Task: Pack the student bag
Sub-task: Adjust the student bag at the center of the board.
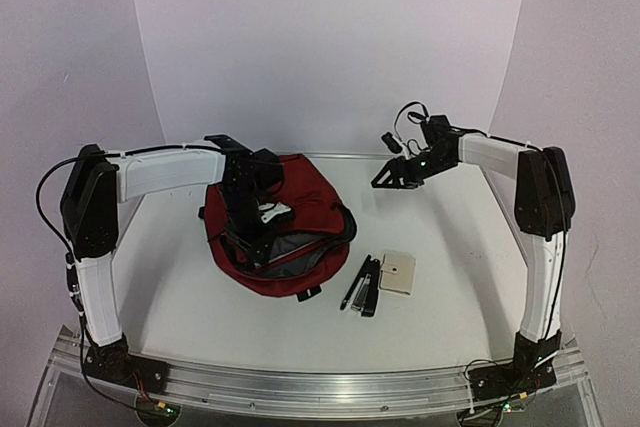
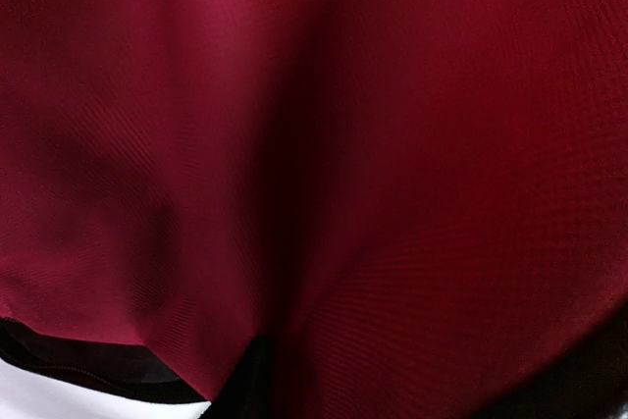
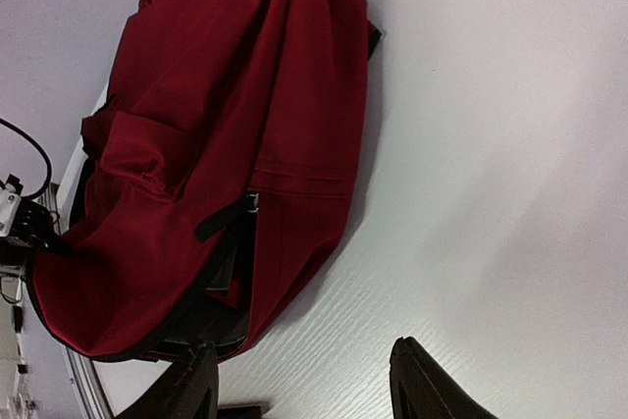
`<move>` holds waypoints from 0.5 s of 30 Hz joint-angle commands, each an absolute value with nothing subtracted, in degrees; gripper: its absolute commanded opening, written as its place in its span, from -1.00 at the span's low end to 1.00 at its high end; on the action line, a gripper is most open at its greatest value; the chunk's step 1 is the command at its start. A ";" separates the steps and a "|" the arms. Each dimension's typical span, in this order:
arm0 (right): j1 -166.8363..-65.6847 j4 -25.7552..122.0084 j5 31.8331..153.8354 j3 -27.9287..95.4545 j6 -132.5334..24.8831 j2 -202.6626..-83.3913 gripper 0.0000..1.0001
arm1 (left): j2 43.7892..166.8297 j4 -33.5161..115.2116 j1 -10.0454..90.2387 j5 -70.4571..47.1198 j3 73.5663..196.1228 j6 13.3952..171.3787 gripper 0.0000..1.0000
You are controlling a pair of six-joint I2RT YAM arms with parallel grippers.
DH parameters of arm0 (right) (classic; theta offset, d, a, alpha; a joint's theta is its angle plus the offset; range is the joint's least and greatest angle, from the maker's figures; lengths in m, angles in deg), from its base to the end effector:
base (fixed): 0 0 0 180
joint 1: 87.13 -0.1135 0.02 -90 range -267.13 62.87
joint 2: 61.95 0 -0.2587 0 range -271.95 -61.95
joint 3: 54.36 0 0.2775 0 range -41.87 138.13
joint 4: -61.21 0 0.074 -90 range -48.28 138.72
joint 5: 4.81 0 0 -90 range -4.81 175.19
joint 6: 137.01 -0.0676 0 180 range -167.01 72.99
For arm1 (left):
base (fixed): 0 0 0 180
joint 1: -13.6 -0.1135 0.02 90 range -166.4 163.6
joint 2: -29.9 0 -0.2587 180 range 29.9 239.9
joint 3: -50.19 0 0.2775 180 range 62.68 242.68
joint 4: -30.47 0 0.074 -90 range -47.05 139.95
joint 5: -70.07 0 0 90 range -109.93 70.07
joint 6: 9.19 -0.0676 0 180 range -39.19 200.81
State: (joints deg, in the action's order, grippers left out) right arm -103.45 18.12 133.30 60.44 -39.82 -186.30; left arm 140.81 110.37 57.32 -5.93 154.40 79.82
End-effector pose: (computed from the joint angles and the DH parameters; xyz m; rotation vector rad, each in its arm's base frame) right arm 0.4772 0.1921 0.1864 -0.8232 2.2211 1.1052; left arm 0.2751 -0.2857 0.1834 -1.1832 -2.8476 0.3859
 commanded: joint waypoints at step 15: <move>-113.88 15.67 127.20 67.98 -50.19 -191.05 0.10 | 137.65 110.71 60.19 -16.42 168.11 88.86 0.60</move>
